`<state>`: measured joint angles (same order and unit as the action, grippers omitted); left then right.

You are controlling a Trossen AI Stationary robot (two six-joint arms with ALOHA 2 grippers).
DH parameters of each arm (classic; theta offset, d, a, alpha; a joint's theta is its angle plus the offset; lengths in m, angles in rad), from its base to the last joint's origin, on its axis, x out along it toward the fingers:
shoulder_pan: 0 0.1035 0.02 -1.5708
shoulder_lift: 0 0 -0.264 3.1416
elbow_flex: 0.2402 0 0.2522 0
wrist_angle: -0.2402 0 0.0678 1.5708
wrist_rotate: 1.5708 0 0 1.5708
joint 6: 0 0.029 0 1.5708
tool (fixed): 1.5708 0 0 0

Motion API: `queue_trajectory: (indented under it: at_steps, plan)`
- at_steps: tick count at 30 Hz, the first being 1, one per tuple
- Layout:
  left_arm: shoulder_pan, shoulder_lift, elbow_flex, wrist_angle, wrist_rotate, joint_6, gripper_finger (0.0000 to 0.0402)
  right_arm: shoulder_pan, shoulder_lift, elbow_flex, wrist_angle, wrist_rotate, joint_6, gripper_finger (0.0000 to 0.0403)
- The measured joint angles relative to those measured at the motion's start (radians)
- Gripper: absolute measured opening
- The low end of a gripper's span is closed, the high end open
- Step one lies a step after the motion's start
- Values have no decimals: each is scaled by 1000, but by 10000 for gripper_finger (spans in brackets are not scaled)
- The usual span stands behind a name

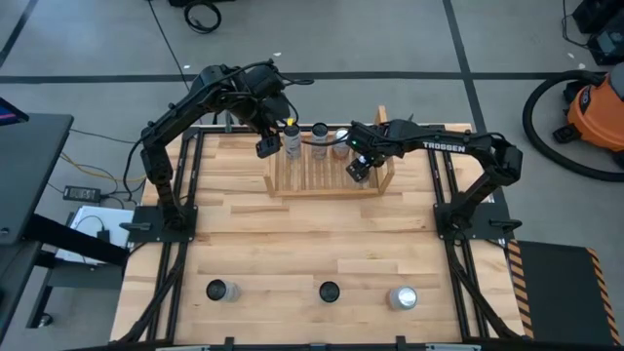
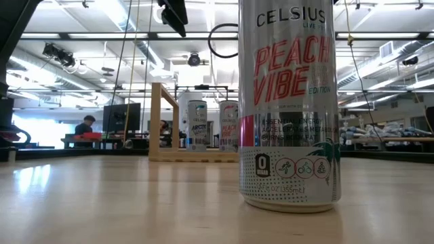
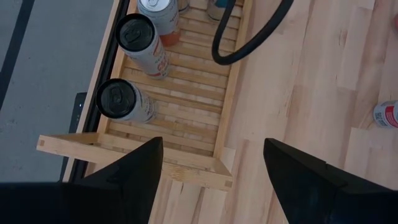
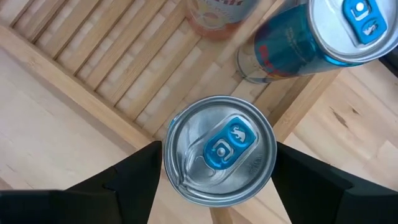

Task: Place canned beverage on shelf
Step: Put the blue soda can into the shelf

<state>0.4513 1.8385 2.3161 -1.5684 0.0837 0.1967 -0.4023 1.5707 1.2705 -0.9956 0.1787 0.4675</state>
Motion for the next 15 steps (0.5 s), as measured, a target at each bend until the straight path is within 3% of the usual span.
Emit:
queue_trajectory:
  at_steps: [15]
  plan:
    - [0,0,0,0,0,0,279,0,-1,0,0,13,27,295]
